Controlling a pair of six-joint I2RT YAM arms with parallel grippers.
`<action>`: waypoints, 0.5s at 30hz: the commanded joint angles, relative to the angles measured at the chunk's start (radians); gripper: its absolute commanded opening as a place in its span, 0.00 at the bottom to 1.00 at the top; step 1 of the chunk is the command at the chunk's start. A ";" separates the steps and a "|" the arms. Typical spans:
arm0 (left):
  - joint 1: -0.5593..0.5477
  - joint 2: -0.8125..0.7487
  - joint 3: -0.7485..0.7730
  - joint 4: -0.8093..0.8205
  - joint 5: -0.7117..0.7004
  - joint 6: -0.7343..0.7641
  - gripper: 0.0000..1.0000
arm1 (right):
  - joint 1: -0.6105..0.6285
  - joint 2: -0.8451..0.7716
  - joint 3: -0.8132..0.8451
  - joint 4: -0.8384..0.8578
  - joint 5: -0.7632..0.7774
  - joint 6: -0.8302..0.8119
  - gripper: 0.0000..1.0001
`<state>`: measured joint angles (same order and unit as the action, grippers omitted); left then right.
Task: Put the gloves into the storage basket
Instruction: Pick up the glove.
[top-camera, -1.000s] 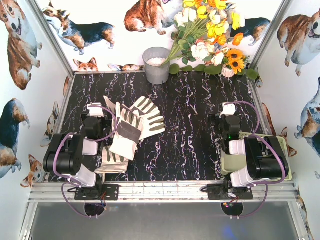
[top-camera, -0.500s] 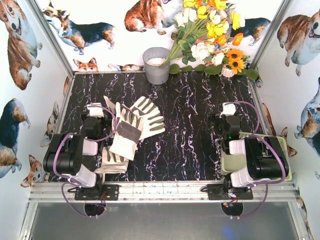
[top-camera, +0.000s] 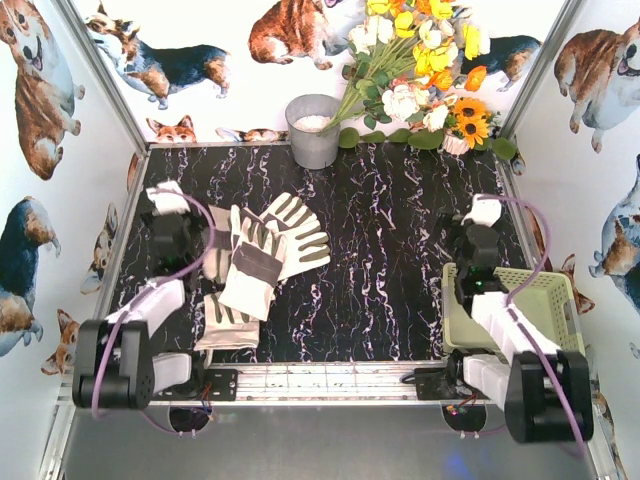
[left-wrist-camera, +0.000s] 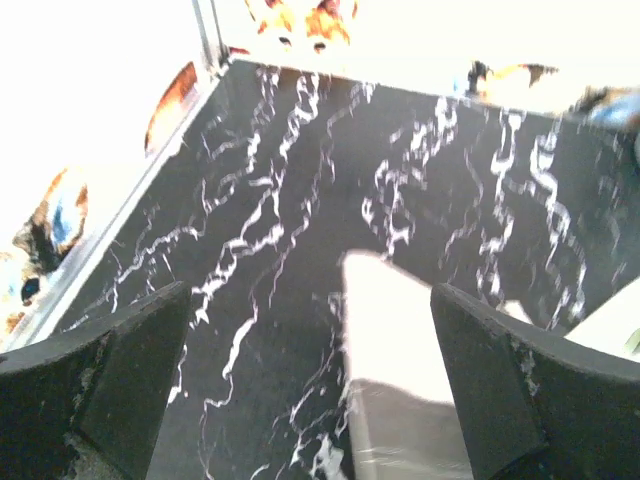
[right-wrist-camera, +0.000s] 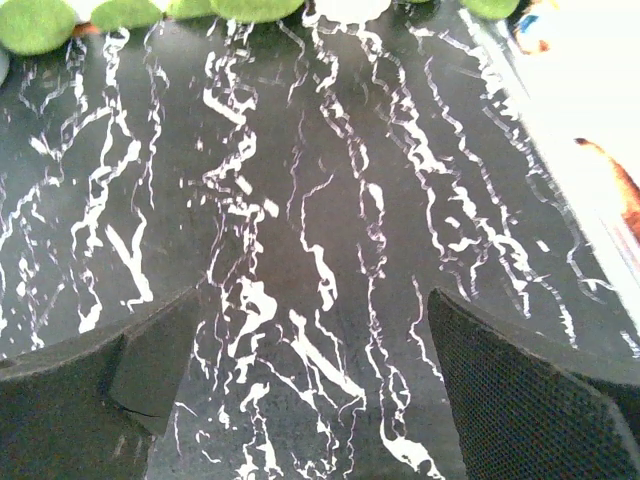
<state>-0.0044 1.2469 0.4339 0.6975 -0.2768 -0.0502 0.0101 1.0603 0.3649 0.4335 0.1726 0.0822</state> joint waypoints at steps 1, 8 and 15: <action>0.004 -0.062 0.210 -0.468 -0.148 -0.215 1.00 | -0.006 -0.097 0.172 -0.307 0.101 0.040 1.00; 0.010 0.069 0.654 -1.146 -0.014 -0.341 1.00 | -0.010 -0.159 0.498 -0.806 0.101 0.205 1.00; -0.001 0.027 0.721 -1.328 0.200 -0.387 1.00 | -0.015 -0.132 0.731 -1.171 -0.001 0.349 1.00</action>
<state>-0.0017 1.3079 1.1152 -0.4004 -0.2012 -0.3759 0.0029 0.9306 1.0187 -0.4850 0.2459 0.3344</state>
